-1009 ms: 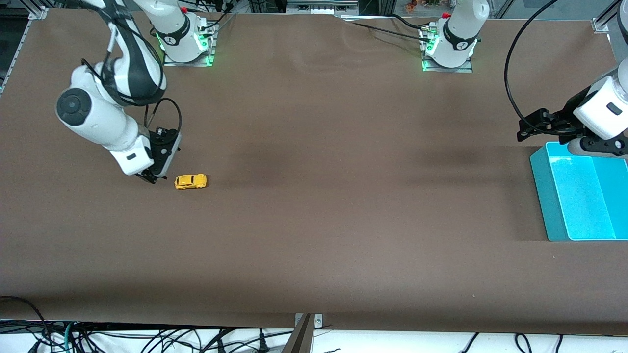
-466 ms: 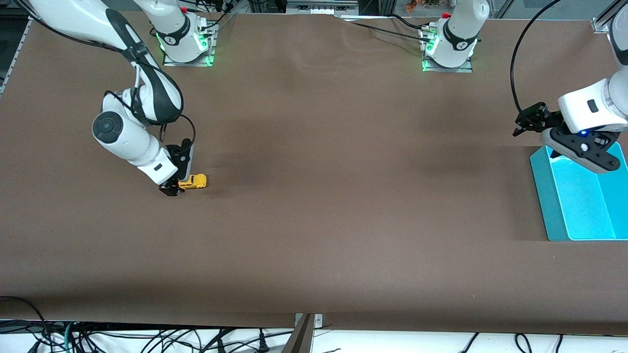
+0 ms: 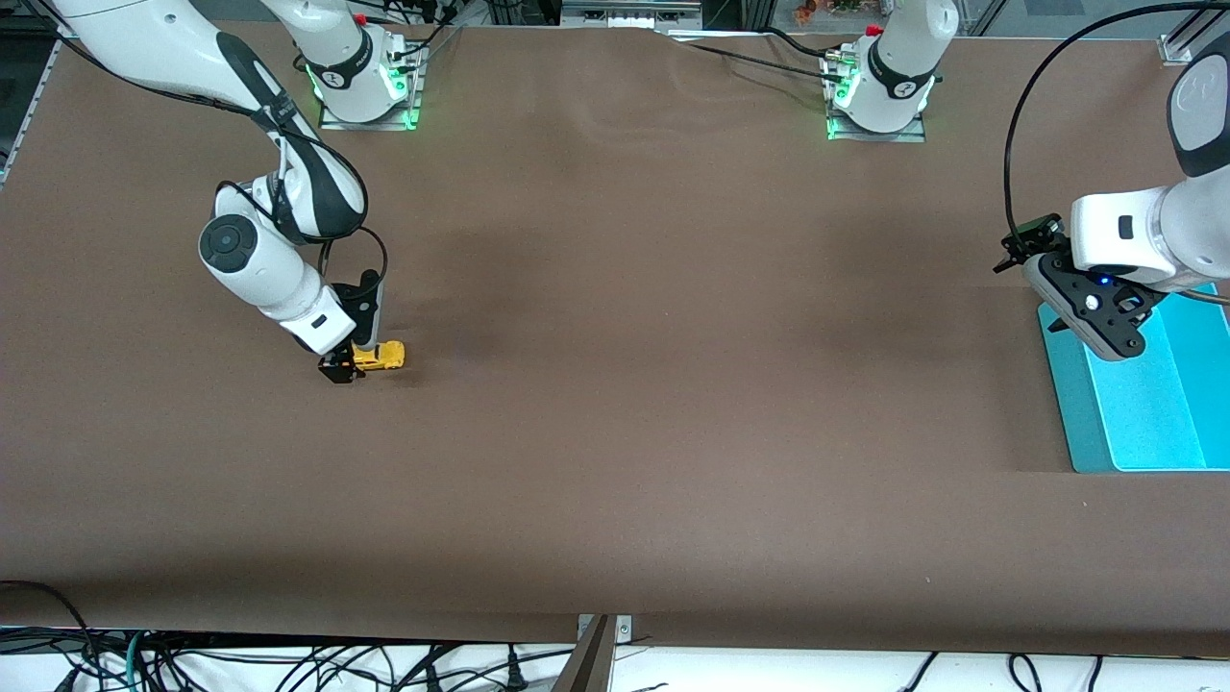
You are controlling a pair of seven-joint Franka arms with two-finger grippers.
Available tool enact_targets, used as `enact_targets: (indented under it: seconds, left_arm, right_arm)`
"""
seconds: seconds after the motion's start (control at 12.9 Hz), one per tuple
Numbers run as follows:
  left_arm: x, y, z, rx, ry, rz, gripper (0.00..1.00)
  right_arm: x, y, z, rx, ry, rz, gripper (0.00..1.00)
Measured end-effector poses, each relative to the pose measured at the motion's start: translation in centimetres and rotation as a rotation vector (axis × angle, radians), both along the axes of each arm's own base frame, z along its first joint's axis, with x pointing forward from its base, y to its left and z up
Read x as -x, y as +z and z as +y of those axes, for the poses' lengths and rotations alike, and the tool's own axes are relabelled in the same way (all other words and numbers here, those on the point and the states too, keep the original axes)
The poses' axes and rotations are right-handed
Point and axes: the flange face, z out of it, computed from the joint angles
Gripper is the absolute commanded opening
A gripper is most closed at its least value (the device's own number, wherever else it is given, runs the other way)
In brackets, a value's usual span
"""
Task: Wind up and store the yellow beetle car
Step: 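Reach the right gripper down over the yellow beetle car, then close the right gripper on the yellow car and lift it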
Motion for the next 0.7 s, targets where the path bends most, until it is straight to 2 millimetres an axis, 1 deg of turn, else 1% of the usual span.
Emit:
enact_targets:
  seconds: [0.08, 0.16, 0.23, 0.31, 0.39, 0.54, 0.62, 0.7]
  left_arm:
    - [0.0, 0.0, 0.0, 0.0, -0.003, -0.001, 1.0]
    - [0.0, 0.0, 0.0, 0.001, -0.004, -0.001, 1.0]
    - [0.0, 0.0, 0.0, 0.001, -0.006, -0.001, 1.0]
    - [0.0, 0.0, 0.0, 0.002, -0.011, 0.0, 1.0]
    - [-0.1, -0.2, 0.1, 0.004, -0.025, 0.002, 1.0]
    - [-0.3, -1.0, 0.8, 0.012, -0.057, 0.013, 1.0]
    - [-0.5, -1.6, 1.1, 0.015, -0.064, 0.022, 1.0]
    - [-0.6, -2.0, 1.2, 0.016, -0.068, 0.029, 1.0]
  right_arm:
    - [0.0, -0.4, -0.4, -0.003, -0.005, 0.0, 0.77]
    - [0.0, -0.9, -0.8, -0.007, -0.011, 0.003, 0.63]
    - [0.0, -1.3, -1.0, -0.01, -0.013, 0.003, 0.53]
    - [0.0, -1.5, -1.1, -0.012, -0.014, 0.004, 0.4]
    - [0.0, -1.6, -1.2, -0.013, -0.014, 0.005, 0.32]
    - [0.0, -1.6, -1.2, -0.013, -0.013, 0.003, 0.23]
    - [0.0, -1.6, -1.2, -0.013, -0.013, 0.003, 0.17]
    - [0.0, -1.6, -1.2, -0.013, -0.013, 0.003, 0.13]
